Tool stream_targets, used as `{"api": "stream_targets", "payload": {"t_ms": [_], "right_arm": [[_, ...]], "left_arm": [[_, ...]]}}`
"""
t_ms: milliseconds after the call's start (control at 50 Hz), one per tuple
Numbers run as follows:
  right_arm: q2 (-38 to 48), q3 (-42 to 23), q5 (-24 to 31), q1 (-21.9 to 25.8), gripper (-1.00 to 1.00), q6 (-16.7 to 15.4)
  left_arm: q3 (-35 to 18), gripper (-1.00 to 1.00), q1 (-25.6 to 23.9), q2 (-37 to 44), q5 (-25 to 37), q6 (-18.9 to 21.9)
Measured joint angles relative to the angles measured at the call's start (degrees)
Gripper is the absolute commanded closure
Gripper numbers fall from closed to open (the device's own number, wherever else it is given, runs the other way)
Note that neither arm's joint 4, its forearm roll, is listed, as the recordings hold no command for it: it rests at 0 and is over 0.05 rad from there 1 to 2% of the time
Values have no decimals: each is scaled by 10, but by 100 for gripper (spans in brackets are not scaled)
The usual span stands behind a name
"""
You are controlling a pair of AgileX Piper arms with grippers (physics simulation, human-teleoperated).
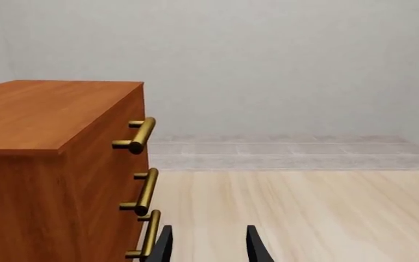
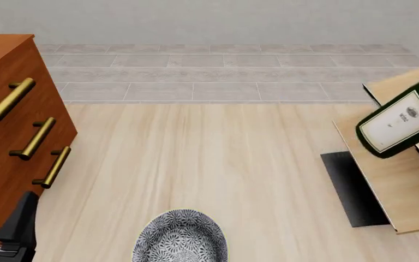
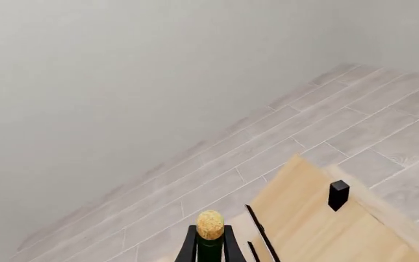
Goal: Put the wine bottle on the wine rack.
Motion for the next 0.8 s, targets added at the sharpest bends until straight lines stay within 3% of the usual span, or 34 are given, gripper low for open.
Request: {"api": "stream_targets", "payload": {"t_ms": [520,800], "right_arm": [[24,-98,67,-101,100,-29],[37,-98,64,-137,100,-34]], "left_arm": [[0,-100,-7,0,-1,3],[0,-100,-8,0,0,4]]}}
